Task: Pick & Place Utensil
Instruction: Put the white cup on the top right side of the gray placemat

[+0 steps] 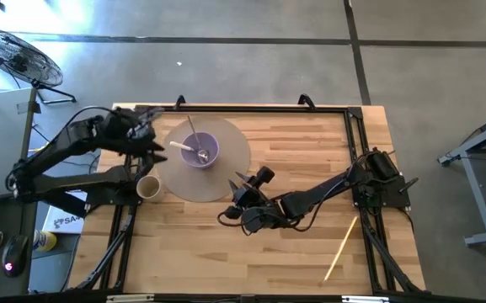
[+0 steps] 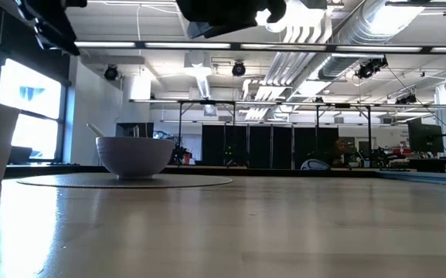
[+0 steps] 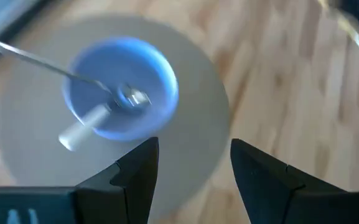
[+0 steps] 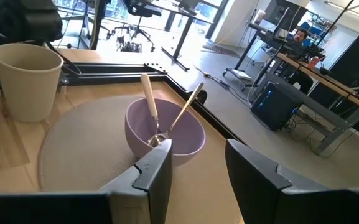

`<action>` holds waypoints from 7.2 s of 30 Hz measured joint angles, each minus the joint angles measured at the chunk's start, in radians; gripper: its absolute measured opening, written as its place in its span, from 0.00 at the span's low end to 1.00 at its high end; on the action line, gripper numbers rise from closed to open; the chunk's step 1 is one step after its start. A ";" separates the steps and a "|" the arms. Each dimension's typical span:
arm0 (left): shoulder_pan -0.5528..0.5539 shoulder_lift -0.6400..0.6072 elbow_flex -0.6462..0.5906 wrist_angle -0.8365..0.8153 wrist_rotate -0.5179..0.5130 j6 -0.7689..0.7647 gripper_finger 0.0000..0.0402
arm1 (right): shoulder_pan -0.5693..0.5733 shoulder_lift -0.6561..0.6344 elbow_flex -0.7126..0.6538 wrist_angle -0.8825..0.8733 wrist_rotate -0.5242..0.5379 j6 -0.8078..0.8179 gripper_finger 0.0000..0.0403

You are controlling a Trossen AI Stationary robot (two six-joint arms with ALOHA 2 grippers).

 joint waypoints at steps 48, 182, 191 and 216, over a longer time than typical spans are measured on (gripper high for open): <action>-0.484 0.325 -0.191 -0.217 -0.203 -0.092 0.49 | -0.029 0.000 0.000 0.000 -0.054 0.005 0.35; -1.548 0.401 -0.584 0.624 -0.957 -0.924 0.97 | -0.030 0.000 0.000 -0.007 -0.122 0.024 0.35; -1.548 0.401 -0.584 0.710 -0.991 -0.850 0.79 | -0.030 0.000 0.000 -0.007 -0.127 0.025 0.35; -0.940 0.529 -0.561 1.386 -0.582 -0.097 0.83 | 0.097 0.004 0.000 -0.511 -0.509 0.476 0.35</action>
